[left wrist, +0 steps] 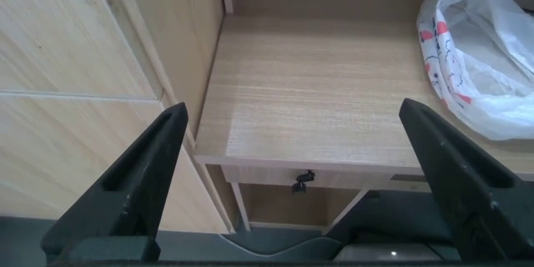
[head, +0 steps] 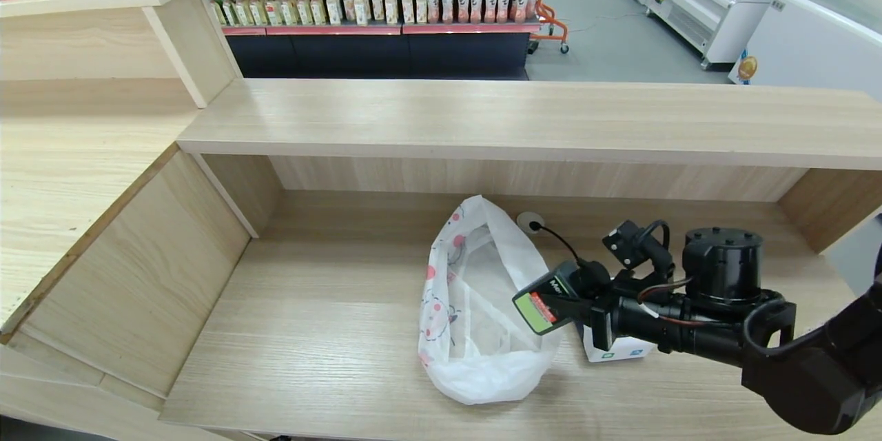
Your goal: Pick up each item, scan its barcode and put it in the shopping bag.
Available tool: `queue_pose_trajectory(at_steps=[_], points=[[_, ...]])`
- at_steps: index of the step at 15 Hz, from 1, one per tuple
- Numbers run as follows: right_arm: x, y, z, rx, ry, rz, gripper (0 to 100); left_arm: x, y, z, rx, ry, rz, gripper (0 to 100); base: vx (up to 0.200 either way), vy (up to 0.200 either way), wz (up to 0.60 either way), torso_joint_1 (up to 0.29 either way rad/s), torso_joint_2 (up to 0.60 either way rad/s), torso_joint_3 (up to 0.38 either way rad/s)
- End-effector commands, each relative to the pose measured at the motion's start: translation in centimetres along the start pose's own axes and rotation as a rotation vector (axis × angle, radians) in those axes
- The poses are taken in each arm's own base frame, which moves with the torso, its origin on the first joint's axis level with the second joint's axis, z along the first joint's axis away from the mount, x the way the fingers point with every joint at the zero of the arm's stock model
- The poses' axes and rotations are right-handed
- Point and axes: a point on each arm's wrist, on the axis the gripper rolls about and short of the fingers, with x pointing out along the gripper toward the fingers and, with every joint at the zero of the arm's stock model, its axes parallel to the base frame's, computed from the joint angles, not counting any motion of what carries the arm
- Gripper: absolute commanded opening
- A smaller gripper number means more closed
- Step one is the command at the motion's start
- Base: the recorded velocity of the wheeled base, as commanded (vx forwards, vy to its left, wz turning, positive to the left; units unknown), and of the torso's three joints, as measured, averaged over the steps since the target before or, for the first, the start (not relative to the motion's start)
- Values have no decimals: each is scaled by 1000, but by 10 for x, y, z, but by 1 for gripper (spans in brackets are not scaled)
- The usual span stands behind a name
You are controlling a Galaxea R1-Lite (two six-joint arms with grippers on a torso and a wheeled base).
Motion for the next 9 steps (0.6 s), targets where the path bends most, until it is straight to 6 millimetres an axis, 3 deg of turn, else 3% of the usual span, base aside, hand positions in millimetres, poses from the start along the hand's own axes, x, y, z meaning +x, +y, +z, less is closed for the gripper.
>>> queue_pose_trajectory(at_steps=[1, 5, 9], points=[[16, -3, -23, -44, 26, 12, 0, 0, 0, 0, 0, -1, 0, 100, 0, 0, 0, 0, 0, 0], [34, -9, -47, -182, -66, 8, 0, 0, 0, 0, 0, -1, 0, 100, 0, 0, 0, 0, 0, 0], [38, 10, -61, -185, -42, 68, 0, 0, 0, 0, 0, -1, 1, 100, 0, 0, 0, 0, 0, 0]])
